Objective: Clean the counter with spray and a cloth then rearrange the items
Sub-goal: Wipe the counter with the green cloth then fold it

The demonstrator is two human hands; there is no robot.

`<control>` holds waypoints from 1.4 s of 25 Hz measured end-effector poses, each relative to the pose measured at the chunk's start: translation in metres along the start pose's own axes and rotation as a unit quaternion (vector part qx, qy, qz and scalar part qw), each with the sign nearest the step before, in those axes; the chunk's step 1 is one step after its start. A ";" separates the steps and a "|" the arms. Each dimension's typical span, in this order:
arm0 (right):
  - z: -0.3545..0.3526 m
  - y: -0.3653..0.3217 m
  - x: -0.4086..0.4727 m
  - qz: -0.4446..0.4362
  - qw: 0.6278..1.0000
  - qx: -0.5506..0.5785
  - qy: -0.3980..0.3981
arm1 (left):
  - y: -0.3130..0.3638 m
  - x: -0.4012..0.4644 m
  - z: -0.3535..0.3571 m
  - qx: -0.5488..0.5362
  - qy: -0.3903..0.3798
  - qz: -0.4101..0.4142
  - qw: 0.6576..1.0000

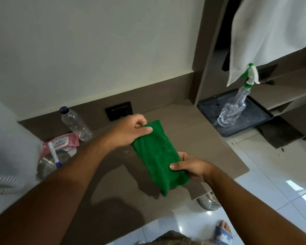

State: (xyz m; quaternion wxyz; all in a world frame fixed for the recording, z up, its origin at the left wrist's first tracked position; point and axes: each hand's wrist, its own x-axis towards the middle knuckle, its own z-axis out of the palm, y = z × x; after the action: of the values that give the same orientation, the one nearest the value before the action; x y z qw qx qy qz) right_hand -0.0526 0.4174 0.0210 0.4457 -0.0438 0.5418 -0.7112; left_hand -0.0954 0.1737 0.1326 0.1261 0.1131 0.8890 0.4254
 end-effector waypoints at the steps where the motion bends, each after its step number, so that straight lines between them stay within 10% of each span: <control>1: -0.020 -0.004 -0.014 -0.005 1.000 0.026 -0.002 | 0.006 0.012 0.005 0.007 0.020 -0.017 1.000; 9: -0.220 -0.019 -0.128 -0.021 0.969 0.217 0.116 | 0.087 0.123 0.174 -0.285 0.048 -0.242 0.926; 15: -0.411 -0.041 -0.195 0.107 0.956 0.073 0.262 | 0.135 0.228 0.342 -0.441 0.029 -0.382 0.811; 22: -0.525 -0.062 -0.193 0.124 0.901 0.178 0.376 | 0.198 0.397 0.430 -0.041 0.068 -0.208 0.975; 28: -0.539 -0.108 -0.145 0.002 0.850 0.370 0.375 | 0.233 0.526 0.414 -0.105 0.160 -0.198 0.961; 35: -0.516 -0.080 -0.164 0.006 0.819 0.190 0.542 | 0.214 0.452 0.456 -0.033 0.139 -0.162 0.976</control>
State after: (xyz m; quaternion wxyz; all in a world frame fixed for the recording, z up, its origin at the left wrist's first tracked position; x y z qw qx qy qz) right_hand -0.2825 0.9079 -0.0556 0.0836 0.4374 0.5504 -0.7062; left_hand -0.3549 0.7758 -0.0341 0.0725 -0.0969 0.8901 0.4395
